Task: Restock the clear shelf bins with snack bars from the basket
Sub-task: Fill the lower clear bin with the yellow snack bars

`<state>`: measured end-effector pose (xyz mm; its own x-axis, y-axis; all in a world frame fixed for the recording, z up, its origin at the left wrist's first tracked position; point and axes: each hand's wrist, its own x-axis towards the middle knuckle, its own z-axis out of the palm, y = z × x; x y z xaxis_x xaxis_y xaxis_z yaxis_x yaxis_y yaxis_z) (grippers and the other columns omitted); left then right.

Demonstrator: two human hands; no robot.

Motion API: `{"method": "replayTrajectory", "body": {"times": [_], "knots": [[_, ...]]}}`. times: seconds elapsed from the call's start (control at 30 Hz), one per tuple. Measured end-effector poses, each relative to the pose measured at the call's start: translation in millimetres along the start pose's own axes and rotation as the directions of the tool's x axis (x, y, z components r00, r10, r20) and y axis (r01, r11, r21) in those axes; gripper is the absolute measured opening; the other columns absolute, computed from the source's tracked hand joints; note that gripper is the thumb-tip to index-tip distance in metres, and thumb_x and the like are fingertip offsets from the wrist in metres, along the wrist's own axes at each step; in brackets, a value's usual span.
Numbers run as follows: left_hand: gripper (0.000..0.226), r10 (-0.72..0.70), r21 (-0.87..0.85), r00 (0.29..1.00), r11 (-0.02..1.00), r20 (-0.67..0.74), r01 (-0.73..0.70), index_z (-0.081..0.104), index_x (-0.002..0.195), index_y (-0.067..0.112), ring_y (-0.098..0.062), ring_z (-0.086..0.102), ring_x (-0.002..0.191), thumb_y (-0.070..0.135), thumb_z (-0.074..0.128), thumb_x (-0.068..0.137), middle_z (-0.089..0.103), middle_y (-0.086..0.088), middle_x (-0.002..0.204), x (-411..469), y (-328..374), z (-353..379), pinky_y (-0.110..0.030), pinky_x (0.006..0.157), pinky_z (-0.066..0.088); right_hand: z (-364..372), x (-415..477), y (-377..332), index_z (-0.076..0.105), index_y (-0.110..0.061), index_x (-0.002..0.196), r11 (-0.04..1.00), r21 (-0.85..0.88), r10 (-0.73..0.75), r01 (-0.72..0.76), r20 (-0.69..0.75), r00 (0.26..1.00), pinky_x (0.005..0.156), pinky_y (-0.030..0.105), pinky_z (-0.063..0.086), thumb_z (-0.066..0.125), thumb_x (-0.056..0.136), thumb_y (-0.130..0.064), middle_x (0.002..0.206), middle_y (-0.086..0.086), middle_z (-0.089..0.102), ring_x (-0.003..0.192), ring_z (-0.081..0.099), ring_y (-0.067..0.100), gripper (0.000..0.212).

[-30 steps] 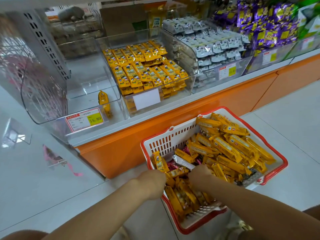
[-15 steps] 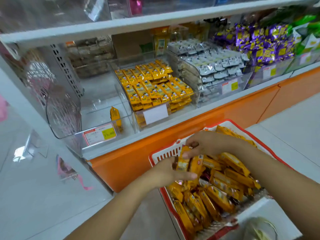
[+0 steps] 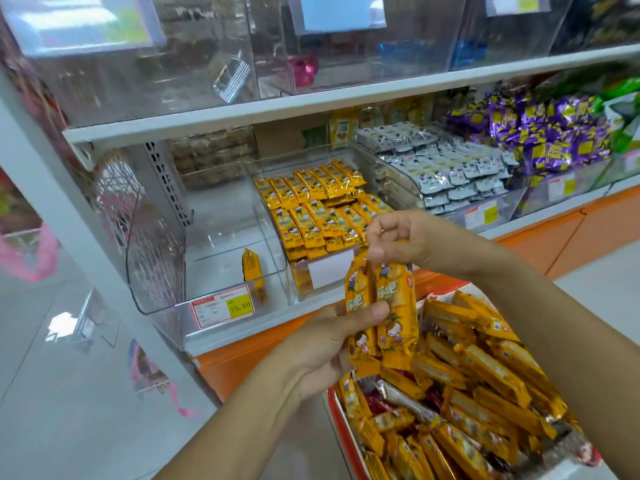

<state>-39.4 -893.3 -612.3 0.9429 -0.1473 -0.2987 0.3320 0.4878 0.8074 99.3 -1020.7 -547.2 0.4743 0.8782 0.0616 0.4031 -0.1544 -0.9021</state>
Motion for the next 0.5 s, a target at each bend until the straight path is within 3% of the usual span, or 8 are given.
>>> {"method": "replayTrajectory", "body": {"times": [0.1, 0.17, 0.27, 0.37, 0.43, 0.5], "knots": [[0.048, 0.037, -0.018, 0.998, 0.999, -0.059, -0.038, 0.077, 0.090, 0.010, -0.023, 0.072, 0.079, 0.030, 0.089, 0.048, 0.072, -0.018, 0.100, -1.5, 8.7, 4.1, -0.042, 0.073, 0.060, 8.6, 3.3, -1.9, 0.059, -0.013, 0.083, 0.996, 0.079, -0.032, 0.037, -0.060, 0.998, 0.066, 0.023, 0.045, 0.075, 0.079, -0.027, 0.078, 0.008, 0.063, 0.070, 0.056, 0.016, 0.022], [0.030, 0.085, 0.040, 0.983, 0.996, -0.161, -0.079, 0.079, 0.083, 0.017, -0.024, 0.071, 0.082, 0.028, 0.079, 0.055, 0.072, -0.016, 0.100, -0.7, 15.8, 6.7, -0.046, 0.083, 0.054, 15.3, 3.4, -4.3, 0.061, -0.011, 0.090, 0.998, 0.055, -0.010, 0.023, -0.218, 0.976, 0.070, 0.021, 0.048, 0.072, 0.076, -0.032, 0.088, -0.001, 0.065, 0.073, 0.062, 0.010, 0.028], [0.040, 0.167, 0.102, 0.929, 0.985, -0.330, -0.141, 0.075, 0.091, 0.014, -0.027, 0.070, 0.090, 0.028, 0.077, 0.054, 0.074, -0.011, 0.097, 0.6, 25.6, 10.3, -0.048, 0.089, 0.052, 26.8, -8.0, -10.6, 0.061, -0.020, 0.099, 0.998, -0.066, -0.016, -0.015, -0.446, 0.895, 0.070, 0.024, 0.051, 0.069, 0.075, -0.043, 0.098, -0.010, 0.063, 0.077, 0.063, 0.009, 0.034], [0.052, 0.281, 0.143, 0.843, 0.960, -0.460, -0.242, 0.068, 0.105, 0.013, -0.024, 0.070, 0.090, 0.032, 0.079, 0.058, 0.074, -0.007, 0.095, 5.4, 31.0, 8.8, -0.039, 0.079, 0.057, 47.3, -27.0, -17.0, 0.055, -0.035, 0.107, 0.977, -0.186, 0.012, -0.106, -0.445, 0.895, 0.070, 0.010, 0.043, 0.076, 0.071, -0.046, 0.101, -0.020, 0.056, 0.087, 0.056, -0.007, 0.043], [0.045, 0.321, 0.180, 0.795, 0.947, -0.515, -0.266, 0.068, 0.104, 0.012, -0.024, 0.071, 0.089, 0.030, 0.081, 0.065, 0.074, -0.008, 0.095, 10.2, 33.8, 8.0, -0.036, 0.072, 0.058, 63.6, -31.6, -17.1, 0.049, -0.041, 0.118, 0.925, -0.353, -0.029, -0.141, -0.435, 0.900, 0.073, 0.001, 0.037, 0.077, 0.069, -0.048, 0.107, -0.028, 0.046, 0.090, 0.047, -0.013, 0.057], [0.049, 0.343, 0.210, 0.781, 0.939, -0.523, -0.272, 0.067, 0.103, 0.009, -0.031, 0.067, 0.099, 0.036, 0.082, 0.066, 0.072, -0.013, 0.100, 15.0, 37.7, 7.1, -0.047, 0.087, 0.055, 74.0, -29.0, -14.8, 0.044, -0.038, 0.129, 0.885, -0.450, -0.109, -0.119, -0.448, 0.887, 0.077, -0.002, 0.033, 0.077, 0.071, -0.047, 0.113, -0.026, 0.039, 0.093, 0.039, -0.011, 0.067]]}}
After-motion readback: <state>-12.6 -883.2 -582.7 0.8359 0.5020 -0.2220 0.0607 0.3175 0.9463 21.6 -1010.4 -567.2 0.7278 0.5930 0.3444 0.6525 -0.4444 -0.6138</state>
